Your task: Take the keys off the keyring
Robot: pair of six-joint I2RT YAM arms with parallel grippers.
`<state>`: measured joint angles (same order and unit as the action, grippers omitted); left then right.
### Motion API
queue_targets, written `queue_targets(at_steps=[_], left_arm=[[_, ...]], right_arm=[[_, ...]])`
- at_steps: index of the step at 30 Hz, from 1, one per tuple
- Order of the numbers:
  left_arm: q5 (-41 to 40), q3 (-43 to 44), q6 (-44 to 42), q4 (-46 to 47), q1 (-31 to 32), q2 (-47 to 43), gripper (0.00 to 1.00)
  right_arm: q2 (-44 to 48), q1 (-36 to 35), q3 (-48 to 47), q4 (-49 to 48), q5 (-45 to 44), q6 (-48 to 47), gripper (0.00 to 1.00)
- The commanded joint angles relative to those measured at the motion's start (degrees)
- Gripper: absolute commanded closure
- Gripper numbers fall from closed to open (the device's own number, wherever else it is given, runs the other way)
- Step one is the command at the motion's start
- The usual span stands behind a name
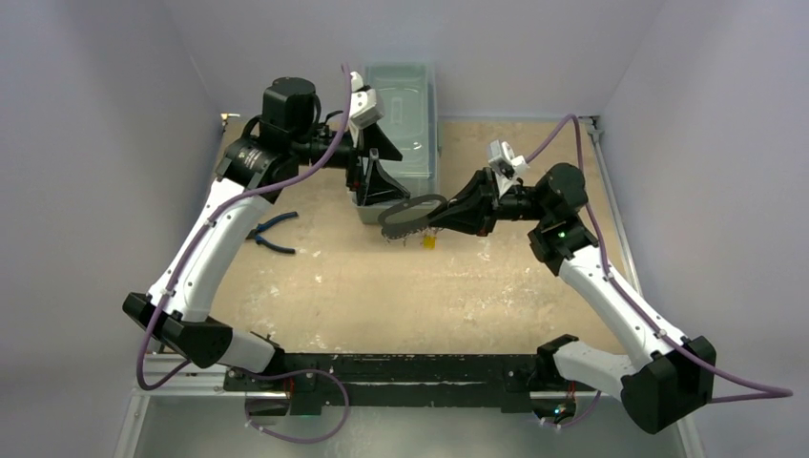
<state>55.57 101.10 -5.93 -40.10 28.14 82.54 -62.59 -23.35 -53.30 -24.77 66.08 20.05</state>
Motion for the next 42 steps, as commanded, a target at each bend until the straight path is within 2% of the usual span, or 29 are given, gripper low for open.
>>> queue_targets(at_steps=[1, 6, 9, 11, 15, 21, 26, 28, 32, 37, 38, 41, 42], left_arm=[[0.8, 1.7, -1.1, -4.4, 0.7, -1.1, 0.09], [2.6, 3.0, -2.3, -7.9, -0.3, -0.9, 0.10], [3.6, 3.8, -1.1, -8.8, -0.6, -0.5, 0.17], [6.0, 3.2, 2.8, -5.9, -2.5, -0.6, 0.22], [10.9, -1.2, 16.6, 8.1, -10.4, -1.7, 0.22], [14.0, -1.0, 10.6, 5.7, -7.8, -0.6, 0.22], [7.3, -0.2, 3.9, -0.8, -1.7, 1.4, 0.23], [6.7, 0.5, 1.6, -3.6, -0.4, 2.7, 0.26], [4.5, 0.8, -5.9, -10.8, 2.0, 4.4, 0.38], [3.8, 1.2, -6.2, -12.3, 3.0, 5.0, 0.60], [3.8, 1.4, -6.0, -12.4, 3.0, 5.2, 0.66], [4.0, 2.8, -4.6, -12.9, 3.1, 6.0, 0.96], [3.9, 3.5, -3.7, -12.8, 3.1, 6.3, 1.00]], right_arm=[[-1.1, 0.4, -3.7, -4.1, -6.6, -1.1, 1.00], [-1.5, 0.3, -3.4, -4.2, -7.2, -1.9, 1.00], [-1.8, 0.4, -3.3, -4.2, -6.5, -2.3, 1.00], [-1.8, 0.3, -3.0, -4.1, -6.1, -2.5, 1.00], [-1.0, 0.3, -2.4, -3.0, -6.1, -3.7, 1.00], [-1.4, 0.3, -2.8, -2.0, -6.5, -5.1, 1.00], [-1.6, 0.3, -4.0, -2.0, -6.8, -5.0, 1.00], [-1.4, 0.3, -4.1, -2.5, -6.4, -4.4, 1.00], [-1.2, 0.4, -4.5, -3.8, -6.2, -3.0, 1.00], [-1.8, 0.4, -4.4, -5.4, -5.9, -1.7, 1.00], [-2.0, 0.3, -4.2, -5.8, -5.9, -1.7, 1.00], [-2.7, 0.3, -3.8, -7.0, -5.7, -1.6, 1.00], [-3.0, 0.3, -3.6, -7.7, -5.4, -1.1, 1.00]])
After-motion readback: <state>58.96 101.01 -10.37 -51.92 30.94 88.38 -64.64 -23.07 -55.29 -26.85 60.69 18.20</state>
